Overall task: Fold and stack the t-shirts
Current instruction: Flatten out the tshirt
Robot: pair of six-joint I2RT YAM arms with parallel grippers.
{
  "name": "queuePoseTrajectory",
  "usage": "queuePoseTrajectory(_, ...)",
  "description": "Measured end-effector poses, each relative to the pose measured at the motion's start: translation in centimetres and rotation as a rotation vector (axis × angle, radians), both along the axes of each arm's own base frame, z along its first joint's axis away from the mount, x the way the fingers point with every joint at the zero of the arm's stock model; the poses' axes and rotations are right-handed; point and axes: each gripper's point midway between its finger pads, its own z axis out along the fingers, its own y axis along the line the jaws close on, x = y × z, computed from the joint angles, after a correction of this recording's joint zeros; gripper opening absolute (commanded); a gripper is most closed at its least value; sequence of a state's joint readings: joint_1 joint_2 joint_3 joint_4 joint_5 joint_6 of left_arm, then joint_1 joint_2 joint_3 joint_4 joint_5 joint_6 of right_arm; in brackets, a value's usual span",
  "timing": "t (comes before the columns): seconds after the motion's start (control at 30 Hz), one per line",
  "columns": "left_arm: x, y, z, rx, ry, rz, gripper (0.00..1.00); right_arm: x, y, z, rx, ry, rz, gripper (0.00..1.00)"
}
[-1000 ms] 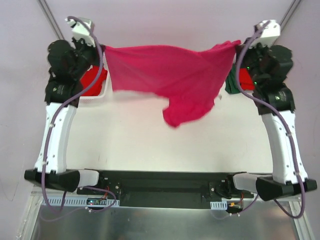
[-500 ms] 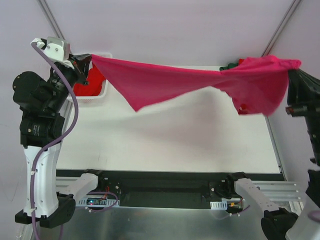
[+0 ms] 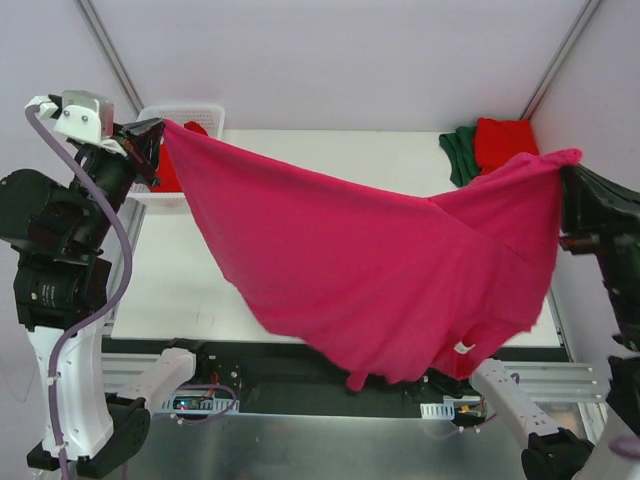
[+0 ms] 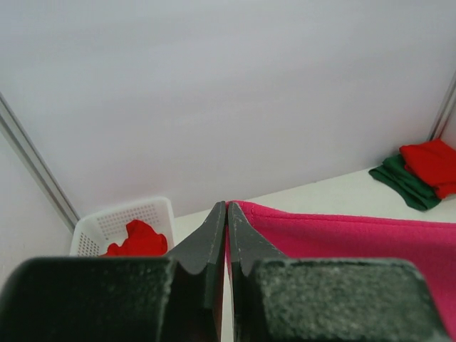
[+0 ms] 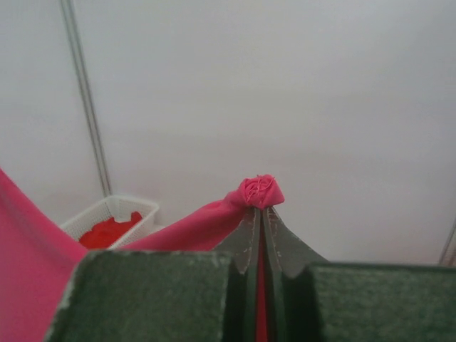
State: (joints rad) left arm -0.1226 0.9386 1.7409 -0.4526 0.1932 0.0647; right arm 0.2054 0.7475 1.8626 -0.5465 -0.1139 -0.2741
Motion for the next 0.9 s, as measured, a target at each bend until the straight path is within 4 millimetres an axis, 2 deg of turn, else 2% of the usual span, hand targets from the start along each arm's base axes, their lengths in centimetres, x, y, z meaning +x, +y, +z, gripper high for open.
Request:
queuePoseTrajectory(0.07,1.0,0.2,-0.3,0.003,0.005,0.018,0.00,3.4,0.3,-2.2,-0.004,0.068,-0.022,0.01)
queuePoseTrajectory(0.13,3.7,-0.1,-2.0,0.008,0.042,0.021,0.00,8.4,0.8,-5.5,-0.017,0.171,-0.048,0.01)
queuePoseTrajectory(0.17,5.7,-0.3,-3.5,0.012,0.079,0.022,0.00,10.7,1.1,-7.1,-0.024,0.221,-0.061,0.01)
queuePoseTrajectory(0.27,13.2,-1.2,-10.0,0.030,0.236,0.022,0.00,20.5,2.3,-14.3,-0.053,0.419,-0.103,0.01)
queuePoseTrajectory(0.3,16.0,-1.6,-12.7,0.038,0.293,0.024,0.00,23.8,2.7,-17.2,-0.062,0.489,-0.112,0.01)
queuePoseTrajectory(0.33,19.8,-1.8,-16.9,0.051,0.380,0.037,0.00,27.6,3.0,-20.9,-0.069,0.575,-0.125,0.01)
queuePoseTrajectory(0.37,22.1,-2.0,-19.8,0.061,0.436,0.047,0.00,30.0,3.2,-24.0,-0.076,0.644,-0.133,0.01)
queuePoseTrajectory(0.4,24.8,-2.0,-24.1,0.076,0.517,0.062,0.00,32.6,3.1,-27.8,-0.082,0.725,-0.146,0.01)
queuePoseTrajectory(0.43,27.3,-2.0,-29.3,0.099,0.614,0.080,0.00,34.8,3.1,-31.4,-0.088,0.797,-0.156,0.01)
queuePoseTrajectory(0.53,31.0,-1.7,-41.3,0.158,0.822,0.116,0.00,39.3,3.2,-40.9,-0.105,0.988,-0.171,0.01)
queuePoseTrajectory(0.6,32.2,-1.4,-47.6,0.190,0.925,0.137,0.00,40.9,3.4,-45.2,-0.108,1.074,-0.170,0.01)
queuePoseTrajectory(0.63,32.5,-1.3,-49.8,0.201,0.963,0.144,0.00,41.7,3.6,-46.8,-0.108,1.102,-0.168,0.01)
queuePoseTrajectory(0.7,33.0,-0.9,-52.2,0.218,1.000,0.163,0.00,42.5,3.9,-48.3,-0.107,1.126,-0.163,0.01)
queuePoseTrajectory(0.77,34.2,-0.8,-51.1,0.223,0.965,0.174,0.00,43.3,4.1,-48.3,-0.100,1.122,-0.156,0.01)
queuePoseTrajectory(0.9,37.0,-0.6,-47.1,0.226,0.850,0.198,0.00,44.6,4.3,-46.2,-0.087,1.069,-0.153,0.01)
